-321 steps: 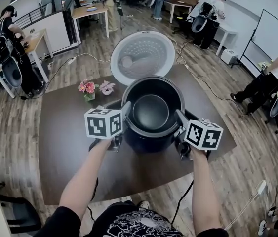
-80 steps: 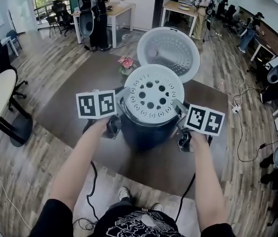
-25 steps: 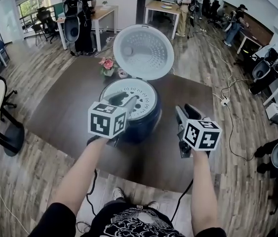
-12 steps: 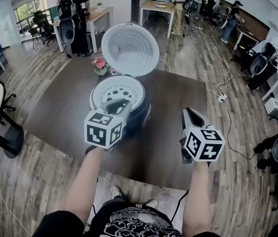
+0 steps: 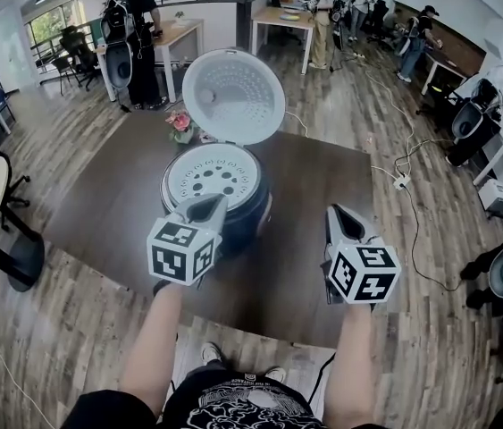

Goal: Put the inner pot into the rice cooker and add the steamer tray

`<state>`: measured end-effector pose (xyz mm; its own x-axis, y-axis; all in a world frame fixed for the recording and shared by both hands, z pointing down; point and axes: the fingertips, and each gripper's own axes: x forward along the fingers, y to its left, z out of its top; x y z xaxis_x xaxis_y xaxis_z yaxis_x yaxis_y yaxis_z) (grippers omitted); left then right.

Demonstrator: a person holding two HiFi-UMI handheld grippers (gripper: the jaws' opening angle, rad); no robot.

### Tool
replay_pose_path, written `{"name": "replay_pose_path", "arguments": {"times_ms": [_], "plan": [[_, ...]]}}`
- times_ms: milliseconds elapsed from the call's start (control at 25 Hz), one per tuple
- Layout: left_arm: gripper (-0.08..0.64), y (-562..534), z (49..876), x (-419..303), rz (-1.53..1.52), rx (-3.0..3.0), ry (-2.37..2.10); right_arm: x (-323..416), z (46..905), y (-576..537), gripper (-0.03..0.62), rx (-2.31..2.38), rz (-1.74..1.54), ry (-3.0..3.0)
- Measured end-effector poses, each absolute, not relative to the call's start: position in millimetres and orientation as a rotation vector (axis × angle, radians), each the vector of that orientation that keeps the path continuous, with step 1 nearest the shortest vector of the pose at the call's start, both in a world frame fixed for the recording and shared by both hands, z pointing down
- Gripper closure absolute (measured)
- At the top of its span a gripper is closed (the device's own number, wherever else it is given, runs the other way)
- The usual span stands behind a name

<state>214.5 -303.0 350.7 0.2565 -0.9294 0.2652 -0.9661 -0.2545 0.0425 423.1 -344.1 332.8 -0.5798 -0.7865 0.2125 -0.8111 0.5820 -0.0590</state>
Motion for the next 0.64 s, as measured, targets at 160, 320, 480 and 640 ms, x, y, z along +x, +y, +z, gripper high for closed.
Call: {"name": "replay_pose_path", "arguments": {"times_ms": [160,320,480,640], "plan": [[0.555,-302.8,350.9,211.2,0.251,2.313,-1.787,423.9,333.8,-343.8,0.592,1.351,0.229,-2.649],[0.555,-301.2,351.6,208.6,0.231,2.298,-1.787,425.1,337.6,-341.8,0.592,1.349,0.229,-2.647],[0.555,-301.4,349.5,205.2,0.227,2.291,-1.782,422.4,334.1,-341.5,0.592,1.348,0.228,-2.651],[0.555,-299.6,348.7,201.1,0.217,2.286,-1.770,418.8,332.8,-339.4,0.592,1.348,0.229,-2.650]]}}
